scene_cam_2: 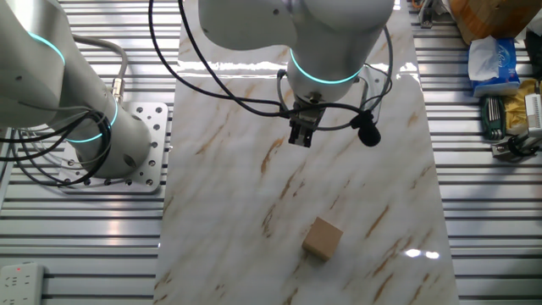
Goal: Approach and touch the side of the small block
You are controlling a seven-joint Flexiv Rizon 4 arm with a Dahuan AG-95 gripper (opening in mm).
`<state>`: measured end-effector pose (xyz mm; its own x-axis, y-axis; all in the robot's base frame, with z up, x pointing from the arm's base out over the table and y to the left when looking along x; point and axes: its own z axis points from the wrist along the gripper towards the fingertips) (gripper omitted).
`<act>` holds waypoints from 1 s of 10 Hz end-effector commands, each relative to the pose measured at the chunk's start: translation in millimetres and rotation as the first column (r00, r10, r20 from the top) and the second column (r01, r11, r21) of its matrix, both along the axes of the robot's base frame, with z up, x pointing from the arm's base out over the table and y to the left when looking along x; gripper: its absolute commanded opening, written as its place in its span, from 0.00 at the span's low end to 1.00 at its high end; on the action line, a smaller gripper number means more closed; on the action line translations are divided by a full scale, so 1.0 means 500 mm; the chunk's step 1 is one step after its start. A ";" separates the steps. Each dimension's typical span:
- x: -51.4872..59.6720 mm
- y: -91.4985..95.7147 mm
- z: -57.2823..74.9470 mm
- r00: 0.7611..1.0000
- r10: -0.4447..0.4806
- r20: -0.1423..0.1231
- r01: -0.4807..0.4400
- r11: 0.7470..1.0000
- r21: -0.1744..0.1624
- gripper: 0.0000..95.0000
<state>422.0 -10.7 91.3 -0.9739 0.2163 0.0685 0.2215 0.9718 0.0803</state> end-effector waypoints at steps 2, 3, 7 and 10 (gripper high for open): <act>0.007 -0.002 -0.004 1.000 0.010 0.000 -0.010 1.000 -0.001 0.00; 0.007 -0.002 -0.004 1.000 0.011 0.000 -0.011 1.000 -0.001 0.00; 0.007 -0.002 -0.004 1.000 0.012 -0.003 -0.012 1.000 0.002 0.00; 0.007 -0.002 -0.004 1.000 0.011 -0.005 -0.011 1.000 0.003 0.00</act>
